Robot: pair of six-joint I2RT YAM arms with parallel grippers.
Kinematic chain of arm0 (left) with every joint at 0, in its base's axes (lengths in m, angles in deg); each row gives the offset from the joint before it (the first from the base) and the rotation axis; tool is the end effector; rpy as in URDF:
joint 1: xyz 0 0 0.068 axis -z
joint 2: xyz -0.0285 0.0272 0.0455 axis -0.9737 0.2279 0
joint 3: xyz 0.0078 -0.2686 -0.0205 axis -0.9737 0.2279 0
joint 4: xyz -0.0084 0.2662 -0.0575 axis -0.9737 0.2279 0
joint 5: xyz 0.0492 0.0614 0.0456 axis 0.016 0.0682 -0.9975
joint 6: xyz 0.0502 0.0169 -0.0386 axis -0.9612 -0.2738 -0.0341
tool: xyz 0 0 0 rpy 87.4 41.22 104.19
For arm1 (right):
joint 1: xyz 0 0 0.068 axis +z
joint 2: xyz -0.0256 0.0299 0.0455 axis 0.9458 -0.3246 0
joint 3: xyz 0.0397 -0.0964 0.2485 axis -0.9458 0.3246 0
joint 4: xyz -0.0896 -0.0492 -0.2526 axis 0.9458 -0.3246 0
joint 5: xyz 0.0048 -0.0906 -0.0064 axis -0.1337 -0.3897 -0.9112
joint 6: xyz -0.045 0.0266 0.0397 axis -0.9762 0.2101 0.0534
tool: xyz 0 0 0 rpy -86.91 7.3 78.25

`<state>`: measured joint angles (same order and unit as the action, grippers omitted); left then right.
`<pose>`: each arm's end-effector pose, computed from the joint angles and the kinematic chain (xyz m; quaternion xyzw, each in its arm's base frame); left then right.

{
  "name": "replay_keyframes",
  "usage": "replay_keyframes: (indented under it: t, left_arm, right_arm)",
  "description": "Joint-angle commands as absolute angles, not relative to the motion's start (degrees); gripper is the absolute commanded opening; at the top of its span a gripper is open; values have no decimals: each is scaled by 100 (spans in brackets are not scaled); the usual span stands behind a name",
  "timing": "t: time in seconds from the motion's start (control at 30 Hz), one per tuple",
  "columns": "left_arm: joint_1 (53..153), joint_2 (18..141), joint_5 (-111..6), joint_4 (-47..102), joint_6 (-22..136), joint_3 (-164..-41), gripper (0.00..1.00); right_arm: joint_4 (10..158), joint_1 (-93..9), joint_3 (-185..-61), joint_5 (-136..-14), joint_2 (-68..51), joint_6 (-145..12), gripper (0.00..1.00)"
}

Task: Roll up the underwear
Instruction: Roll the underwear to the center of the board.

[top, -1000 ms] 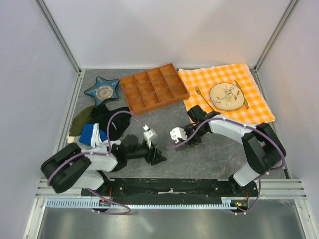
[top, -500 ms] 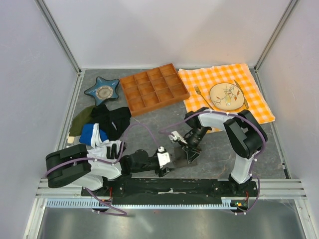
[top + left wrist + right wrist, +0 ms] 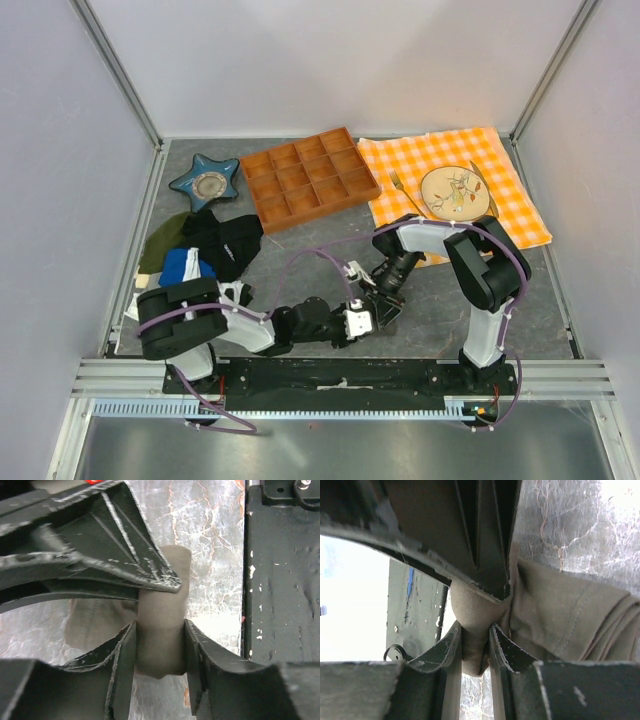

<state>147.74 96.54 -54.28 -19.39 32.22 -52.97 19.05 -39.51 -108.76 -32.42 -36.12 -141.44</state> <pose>0.0905 -0.2793 0.1118 0.5719 0.5867 -0.3178 0.4773 0.2183 0.1804 0.1139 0.6260 -0.6356 -0.4503 0.0378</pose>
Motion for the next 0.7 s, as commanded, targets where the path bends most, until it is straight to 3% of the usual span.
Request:
replay_keyframes:
  t: [0.0,0.1,0.27,0.47,0.67]
  left_arm:
    - [14811,10066,-5375,-1664,2845,-5725,31]
    - [14802,10294,-5384,-1567,2871,-5804,2]
    - [14723,10497,-5104,-1242,3135,-5945,2]
    - [14600,10559,-4848,-741,3293,-6147,2]
    - [14547,10541,-4742,-319,3311,-6358,2]
  right_arm:
    - [2104,-3968,-10848,-3482,-3665,-14234,22]
    - [2078,-4073,-10909,-3465,-3524,-14137,31]
    - [1675,-4468,-11190,-3368,-3225,-14198,46]
    - [1164,-5206,-11779,-3437,-2926,-14304,54]
    - [2664,-5374,-11341,-4307,-2926,-13023,59]
